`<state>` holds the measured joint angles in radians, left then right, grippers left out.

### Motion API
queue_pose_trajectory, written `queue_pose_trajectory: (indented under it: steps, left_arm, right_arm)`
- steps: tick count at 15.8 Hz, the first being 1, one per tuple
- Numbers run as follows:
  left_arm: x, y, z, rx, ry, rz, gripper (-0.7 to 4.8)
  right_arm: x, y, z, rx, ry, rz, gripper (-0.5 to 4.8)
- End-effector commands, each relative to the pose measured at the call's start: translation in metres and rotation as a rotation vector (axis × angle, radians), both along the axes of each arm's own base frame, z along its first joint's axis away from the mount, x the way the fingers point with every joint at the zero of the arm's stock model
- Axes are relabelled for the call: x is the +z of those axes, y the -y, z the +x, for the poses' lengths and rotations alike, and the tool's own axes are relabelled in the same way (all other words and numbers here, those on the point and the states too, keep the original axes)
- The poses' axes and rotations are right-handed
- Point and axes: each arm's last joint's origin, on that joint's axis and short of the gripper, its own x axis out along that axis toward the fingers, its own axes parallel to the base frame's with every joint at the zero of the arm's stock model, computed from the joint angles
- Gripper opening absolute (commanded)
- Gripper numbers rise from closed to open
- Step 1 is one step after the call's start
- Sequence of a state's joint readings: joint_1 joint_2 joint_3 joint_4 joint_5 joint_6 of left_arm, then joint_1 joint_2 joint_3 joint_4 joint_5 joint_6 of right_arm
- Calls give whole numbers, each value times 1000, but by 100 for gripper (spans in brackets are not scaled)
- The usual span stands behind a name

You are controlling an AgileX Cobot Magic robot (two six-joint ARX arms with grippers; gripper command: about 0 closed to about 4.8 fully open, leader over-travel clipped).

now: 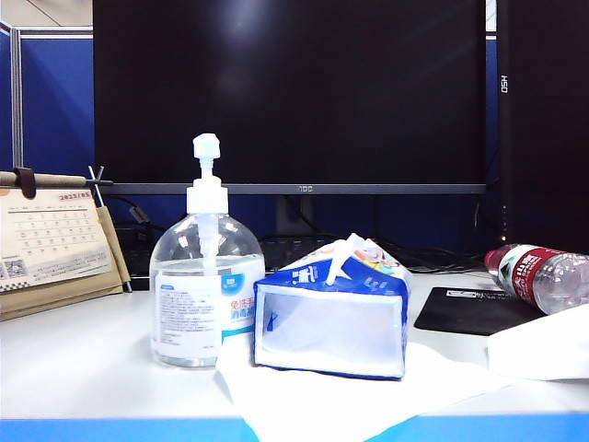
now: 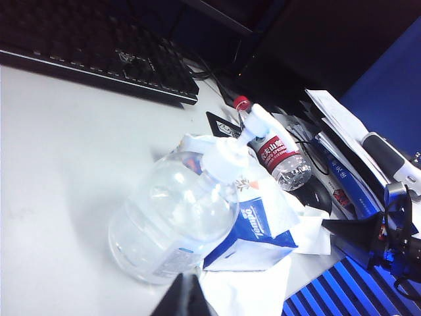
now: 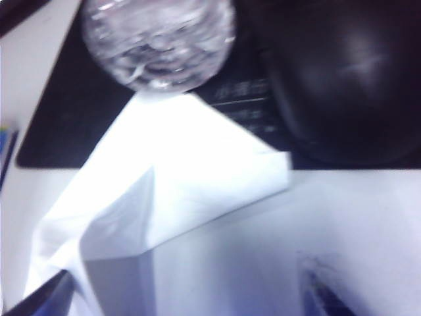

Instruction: Pull out a tissue from the tissue dispenser, then press the switch of the alcohol sanitizer bottle to drop some sanitizer on the paper tissue, and finally place the treated tissue on the table.

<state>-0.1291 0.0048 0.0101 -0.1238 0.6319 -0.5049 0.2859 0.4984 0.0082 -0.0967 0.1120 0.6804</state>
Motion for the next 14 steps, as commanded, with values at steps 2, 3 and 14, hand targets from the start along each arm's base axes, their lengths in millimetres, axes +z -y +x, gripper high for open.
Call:
queue_pose_trajectory:
  steps: [2, 3, 14]
  left_arm:
    - [-1, 0, 0, -7, 6, 20, -5]
    - [-1, 0, 0, -7, 6, 20, -5]
    - [1, 0, 0, -9, 37, 35, -5]
  right_arm:
    - [10, 9, -11, -182, -209, -182, 177]
    - [14, 11, -13, -194, -217, -203, 175]
    - [115, 15, -43, 2, 521, -60, -1]
